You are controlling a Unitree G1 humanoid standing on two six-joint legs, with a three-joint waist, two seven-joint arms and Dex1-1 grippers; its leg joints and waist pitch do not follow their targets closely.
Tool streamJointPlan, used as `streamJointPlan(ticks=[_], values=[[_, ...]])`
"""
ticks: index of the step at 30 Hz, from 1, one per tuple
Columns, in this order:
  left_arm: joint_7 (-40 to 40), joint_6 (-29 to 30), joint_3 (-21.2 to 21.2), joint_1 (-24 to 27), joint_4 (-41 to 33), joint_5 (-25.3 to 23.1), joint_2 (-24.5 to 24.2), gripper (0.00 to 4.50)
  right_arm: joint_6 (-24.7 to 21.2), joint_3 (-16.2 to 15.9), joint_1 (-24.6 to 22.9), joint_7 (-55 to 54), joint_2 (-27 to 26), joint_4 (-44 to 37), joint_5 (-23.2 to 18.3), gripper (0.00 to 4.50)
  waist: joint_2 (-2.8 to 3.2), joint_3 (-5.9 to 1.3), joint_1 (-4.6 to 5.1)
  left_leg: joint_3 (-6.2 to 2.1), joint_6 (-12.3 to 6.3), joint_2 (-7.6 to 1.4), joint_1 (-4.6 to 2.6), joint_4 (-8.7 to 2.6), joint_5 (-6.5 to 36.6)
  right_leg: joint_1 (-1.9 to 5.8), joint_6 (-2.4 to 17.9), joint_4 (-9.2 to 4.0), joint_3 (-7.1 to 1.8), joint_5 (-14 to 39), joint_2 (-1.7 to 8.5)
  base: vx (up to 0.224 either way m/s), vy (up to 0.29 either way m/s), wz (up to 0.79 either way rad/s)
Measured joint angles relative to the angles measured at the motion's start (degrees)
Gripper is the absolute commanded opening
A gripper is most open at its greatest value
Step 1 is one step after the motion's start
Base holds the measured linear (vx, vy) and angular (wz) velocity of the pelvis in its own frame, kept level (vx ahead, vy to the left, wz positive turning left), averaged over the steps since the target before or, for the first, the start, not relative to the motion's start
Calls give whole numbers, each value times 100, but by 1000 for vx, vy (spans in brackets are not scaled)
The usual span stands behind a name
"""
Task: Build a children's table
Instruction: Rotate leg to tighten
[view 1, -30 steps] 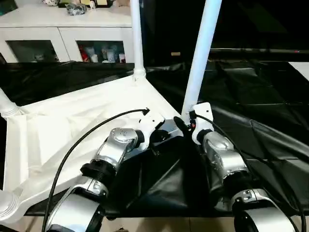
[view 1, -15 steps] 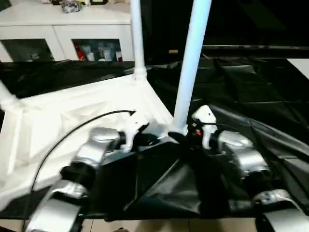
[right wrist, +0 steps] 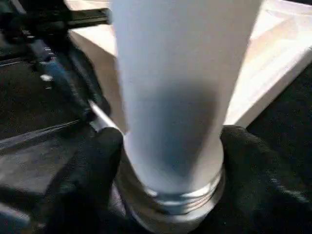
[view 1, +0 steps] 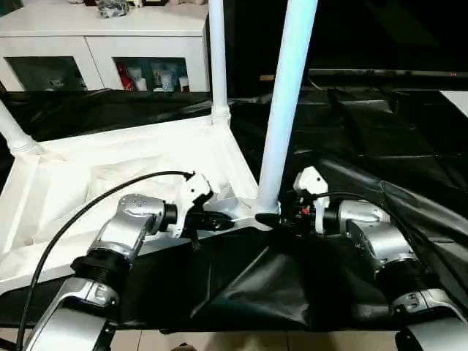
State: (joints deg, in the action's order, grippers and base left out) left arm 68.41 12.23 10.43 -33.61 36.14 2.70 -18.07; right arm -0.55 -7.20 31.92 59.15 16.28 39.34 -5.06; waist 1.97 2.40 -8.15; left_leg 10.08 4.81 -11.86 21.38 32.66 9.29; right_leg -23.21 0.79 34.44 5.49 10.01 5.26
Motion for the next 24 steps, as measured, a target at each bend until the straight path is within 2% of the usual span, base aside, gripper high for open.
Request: streamJointPlan(ticks=[2, 8, 11, 16, 21, 24], values=[[-8, 6, 0, 4, 0, 0, -1, 0, 8, 0, 1, -25, -15, 13, 16, 281, -2, 1, 4, 0, 0, 0, -1, 0, 0, 0, 0, 0, 0, 0, 0, 0, 0, 0], [-347, -6, -8, -4, 22, -46, 67, 0, -47, 9, 0, -562, -203, 48, 120, 272, -16, 3, 20, 0, 0, 0, -10, 0, 0, 4, 1, 3, -2, -1, 0, 0, 0, 0], [-908, -20, -52, -148, 214, -208, 336, 0, -91, 161, 20, -1406, -486, 209, 148, 270, -29, 0, 45, 2, 0, 3, -25, 0, 0, 16, -11, 2, -6, 6, 1, 0, 0, 0], [-2300, 40, -106, -629, 841, -450, 1056, 0, -392, 624, 302, -3433, -1104, 541, 305, 270, -41, -3, 91, 2, 1, 10, -32, -1, 0, 28, -21, 0, -8, 11, 7, 0, 0, 0], [-2916, 36, -99, -763, 1021, -580, 1394, 0, -388, 734, 505, -4213, -1298, 789, 372, 270, -34, -9, 94, 1, 1, 12, -34, -4, 0, 34, -26, -2, -7, 13, 9, 0, 0, 0], [-2933, -81, -69, -763, 1031, -684, 1406, 0, -253, 746, 515, -4233, -1298, 867, 374, 270, -35, -8, 92, 1, 1, 12, -30, -5, 0, 32, -26, -2, -5, 13, 9, 0, 0, 0]])
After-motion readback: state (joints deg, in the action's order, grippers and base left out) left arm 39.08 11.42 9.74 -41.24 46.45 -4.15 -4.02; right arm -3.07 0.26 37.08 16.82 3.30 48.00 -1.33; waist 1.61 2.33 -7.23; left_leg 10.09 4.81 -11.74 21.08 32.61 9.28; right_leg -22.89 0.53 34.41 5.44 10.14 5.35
